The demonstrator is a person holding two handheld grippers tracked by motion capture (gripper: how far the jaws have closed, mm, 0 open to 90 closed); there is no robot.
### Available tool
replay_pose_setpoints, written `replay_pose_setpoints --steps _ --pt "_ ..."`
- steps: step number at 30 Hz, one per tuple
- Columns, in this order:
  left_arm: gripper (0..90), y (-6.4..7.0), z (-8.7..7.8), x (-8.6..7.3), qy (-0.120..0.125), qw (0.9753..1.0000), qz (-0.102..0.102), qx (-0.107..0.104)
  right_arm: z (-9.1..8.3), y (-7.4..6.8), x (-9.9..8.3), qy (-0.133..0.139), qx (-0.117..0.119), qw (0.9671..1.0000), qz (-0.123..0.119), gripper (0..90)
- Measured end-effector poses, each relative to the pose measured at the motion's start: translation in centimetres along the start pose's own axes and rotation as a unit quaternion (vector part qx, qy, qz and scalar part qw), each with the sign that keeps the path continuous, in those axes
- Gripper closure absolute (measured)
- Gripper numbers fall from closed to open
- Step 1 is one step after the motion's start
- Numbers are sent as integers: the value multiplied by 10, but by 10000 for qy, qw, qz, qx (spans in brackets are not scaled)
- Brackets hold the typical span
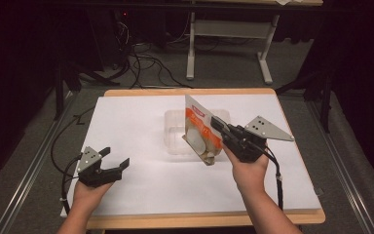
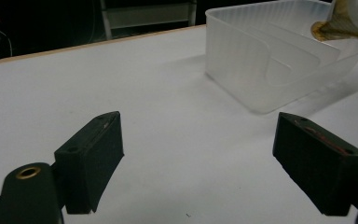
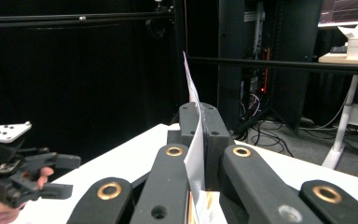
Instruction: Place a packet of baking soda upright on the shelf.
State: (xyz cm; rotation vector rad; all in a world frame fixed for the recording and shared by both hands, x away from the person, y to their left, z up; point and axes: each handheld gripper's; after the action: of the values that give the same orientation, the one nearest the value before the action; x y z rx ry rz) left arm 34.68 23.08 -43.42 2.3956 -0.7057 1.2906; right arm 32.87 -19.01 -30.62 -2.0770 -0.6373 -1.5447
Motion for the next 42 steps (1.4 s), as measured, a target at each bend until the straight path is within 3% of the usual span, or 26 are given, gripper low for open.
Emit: replay_pose_setpoints --steps 12,22,28,42 --pt "166 -1 0 0 18 10000 -26 -31 36 4 15 25 -193 9998 94 900" --pt "166 0 -1 0 29 10000 -45 -47 62 8 16 22 -363 9992 193 900" --pt "166 0 0 0 28 10000 -43 -67 79 16 13 19 -493 9980 399 900" --pt "166 0 0 0 8 10000 21 -48 100 22 10 -9 -534 9970 564 900"
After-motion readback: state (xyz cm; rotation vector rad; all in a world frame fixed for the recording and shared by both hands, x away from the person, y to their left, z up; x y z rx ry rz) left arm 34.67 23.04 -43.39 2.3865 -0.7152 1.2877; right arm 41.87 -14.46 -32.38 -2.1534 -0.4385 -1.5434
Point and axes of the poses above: each handheld gripper's, and its own axes: z roughly forward along the jaws, x roughly out of its top, y roughly to its right, and after that the axes turned 9 degrees about -y, right-handed
